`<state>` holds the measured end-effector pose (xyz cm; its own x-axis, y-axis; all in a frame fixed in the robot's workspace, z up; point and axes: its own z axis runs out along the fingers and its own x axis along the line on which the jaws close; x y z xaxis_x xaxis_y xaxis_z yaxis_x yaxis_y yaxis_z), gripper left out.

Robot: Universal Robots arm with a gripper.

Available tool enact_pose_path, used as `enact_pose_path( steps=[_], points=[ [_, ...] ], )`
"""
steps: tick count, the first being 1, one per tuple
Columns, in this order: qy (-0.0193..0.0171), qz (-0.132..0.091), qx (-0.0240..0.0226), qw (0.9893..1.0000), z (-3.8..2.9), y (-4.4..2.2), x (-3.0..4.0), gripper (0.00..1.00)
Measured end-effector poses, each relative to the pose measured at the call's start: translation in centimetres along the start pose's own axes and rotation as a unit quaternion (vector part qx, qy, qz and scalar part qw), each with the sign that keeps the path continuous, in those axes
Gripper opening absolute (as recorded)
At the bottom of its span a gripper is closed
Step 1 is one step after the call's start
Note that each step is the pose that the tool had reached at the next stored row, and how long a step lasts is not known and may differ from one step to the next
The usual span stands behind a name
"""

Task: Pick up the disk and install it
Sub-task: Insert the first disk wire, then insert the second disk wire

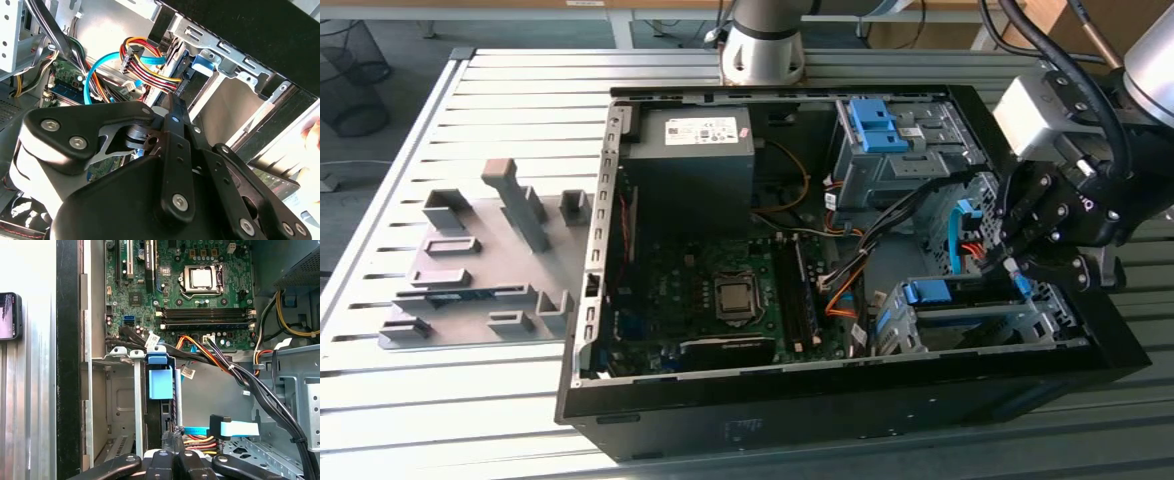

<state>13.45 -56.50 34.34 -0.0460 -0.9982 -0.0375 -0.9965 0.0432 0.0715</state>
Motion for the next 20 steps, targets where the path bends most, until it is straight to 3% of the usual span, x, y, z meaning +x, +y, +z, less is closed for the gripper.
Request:
enact_pose_path(
  steps=[15, 20],
  points=[
    [0.0000, 0.000, 0.0002, 1.0000, -0.03, 0.03, 0.00, 0.11],
    [-0.0002, 0.000, 0.0067, 1.0000, -0.99, 0.36, -0.02, 0.11]
  ],
)
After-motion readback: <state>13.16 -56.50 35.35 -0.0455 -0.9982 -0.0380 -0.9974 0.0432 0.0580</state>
